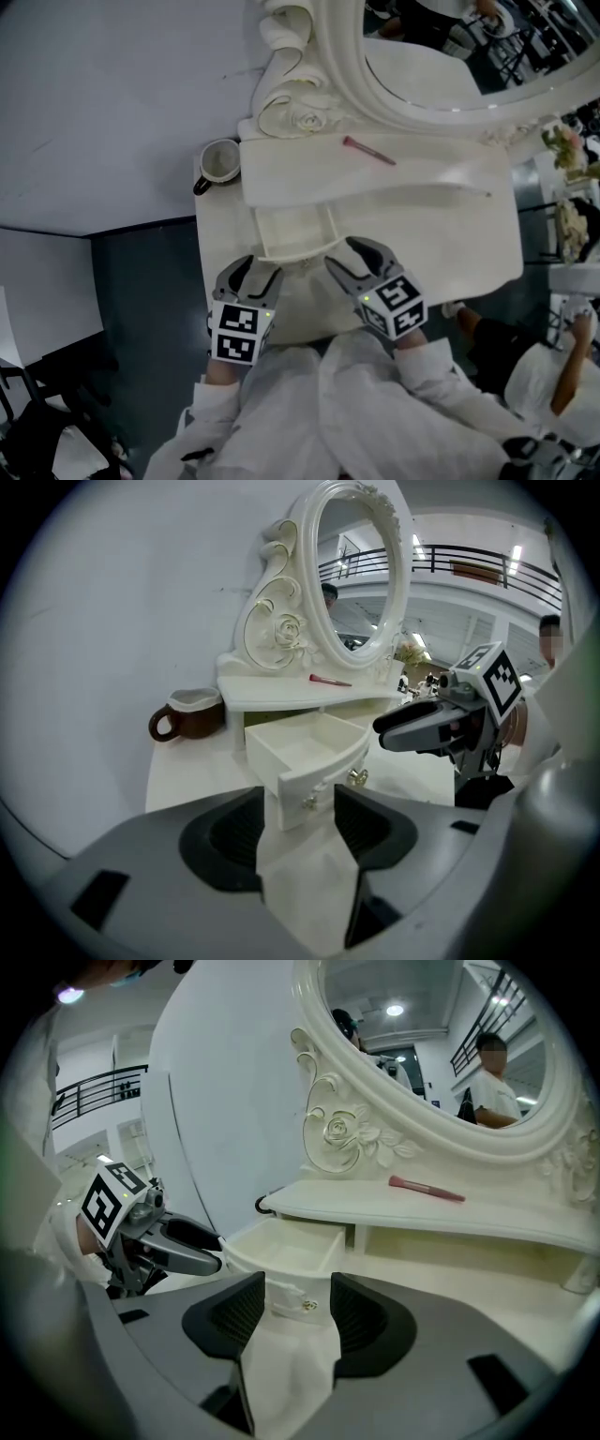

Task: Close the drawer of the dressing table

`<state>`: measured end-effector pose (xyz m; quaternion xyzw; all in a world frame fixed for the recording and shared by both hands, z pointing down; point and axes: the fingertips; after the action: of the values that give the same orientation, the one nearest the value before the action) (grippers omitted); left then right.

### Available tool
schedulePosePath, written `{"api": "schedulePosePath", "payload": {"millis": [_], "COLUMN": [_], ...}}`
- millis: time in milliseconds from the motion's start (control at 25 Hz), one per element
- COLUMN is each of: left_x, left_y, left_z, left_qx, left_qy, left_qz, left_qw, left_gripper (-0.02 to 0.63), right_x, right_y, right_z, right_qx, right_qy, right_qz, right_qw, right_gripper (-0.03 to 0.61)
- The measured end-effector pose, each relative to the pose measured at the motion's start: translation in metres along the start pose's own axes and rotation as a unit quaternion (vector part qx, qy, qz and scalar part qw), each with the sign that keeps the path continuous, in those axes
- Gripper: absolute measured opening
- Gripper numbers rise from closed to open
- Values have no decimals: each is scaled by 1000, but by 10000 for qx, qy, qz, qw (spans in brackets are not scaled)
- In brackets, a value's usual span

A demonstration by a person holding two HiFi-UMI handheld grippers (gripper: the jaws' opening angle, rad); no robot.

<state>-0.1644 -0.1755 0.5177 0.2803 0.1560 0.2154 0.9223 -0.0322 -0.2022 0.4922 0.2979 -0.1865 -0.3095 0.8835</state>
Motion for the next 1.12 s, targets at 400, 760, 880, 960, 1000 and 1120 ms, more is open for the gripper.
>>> {"api": "schedulePosePath", "payload": {"millis": [400,760,880,960,1000,1120], "left_x": [4,1,1,2,3,4], "left_y": [7,8,10,9,9,7], "left_z": [14,22,26,29,30,31], "left_qx": [-186,-250,-297,-321,-322,-318], "left_qy": [142,113,135,135,131,173], "left_qz": [3,41,59,93,118,189], "left_qw": [9997,9996,9995,9994,9993,9992], "left_gripper": [213,213,213,213,213,212], "right_x": [17,12,11,11,11,10], "right_y": [25,22,20,19,18,17], "right_z": [17,33,36,36,35,35], "right_qx": [-439,-603,-574,-552,-525,-361], "right_qy": [25,-96,-77,-108,-142,-317], "right_qz": [-37,-397,-691,-783,-779,-692], "right_qw": [9990,9973,9959,9953,9955,9964], "right_gripper": [197,204,204,204,204,204]}}
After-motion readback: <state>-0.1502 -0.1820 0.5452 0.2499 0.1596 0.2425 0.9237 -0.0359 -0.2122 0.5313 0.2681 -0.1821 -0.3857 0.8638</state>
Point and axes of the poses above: the fingertips, and each gripper's own axes: z forward along the fingers, x to its right, y out of its underside, and after that the axes turned 10 degrees about -x, right-handed
